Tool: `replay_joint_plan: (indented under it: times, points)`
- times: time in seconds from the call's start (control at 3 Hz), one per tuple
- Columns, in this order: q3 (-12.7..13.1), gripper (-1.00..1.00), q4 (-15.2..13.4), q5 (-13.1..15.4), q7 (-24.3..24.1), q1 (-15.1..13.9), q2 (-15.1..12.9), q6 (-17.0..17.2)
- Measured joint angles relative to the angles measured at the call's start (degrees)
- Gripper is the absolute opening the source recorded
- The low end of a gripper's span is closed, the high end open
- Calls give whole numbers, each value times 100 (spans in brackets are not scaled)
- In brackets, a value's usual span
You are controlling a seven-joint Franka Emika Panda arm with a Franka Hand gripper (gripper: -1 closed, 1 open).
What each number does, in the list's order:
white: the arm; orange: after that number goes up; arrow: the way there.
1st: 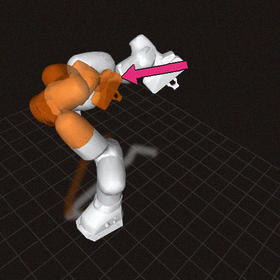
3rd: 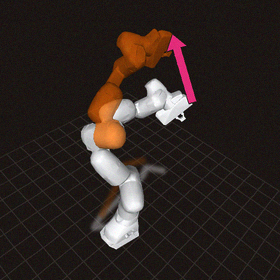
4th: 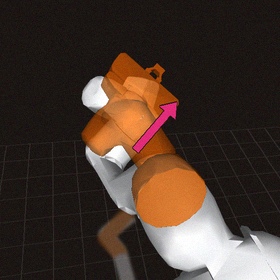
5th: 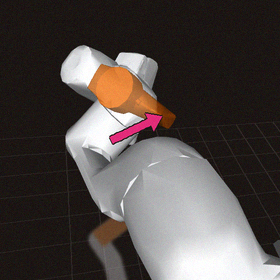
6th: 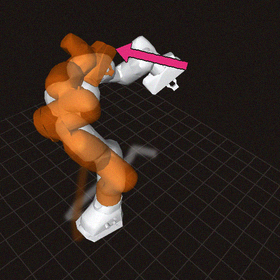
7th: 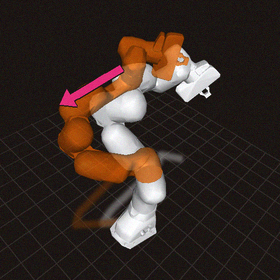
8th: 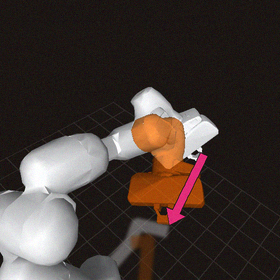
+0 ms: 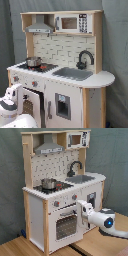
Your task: Play with the kitchen
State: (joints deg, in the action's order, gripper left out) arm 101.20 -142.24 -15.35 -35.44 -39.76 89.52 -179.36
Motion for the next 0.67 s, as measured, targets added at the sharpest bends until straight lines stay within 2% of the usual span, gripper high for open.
replay_joint_plan:
  times: [0.33,0.67]
  points:
    - [-41,-100,37,9,-3,287,0,509]
    - [-94,-100,162,43,-15,441,-2,1048]
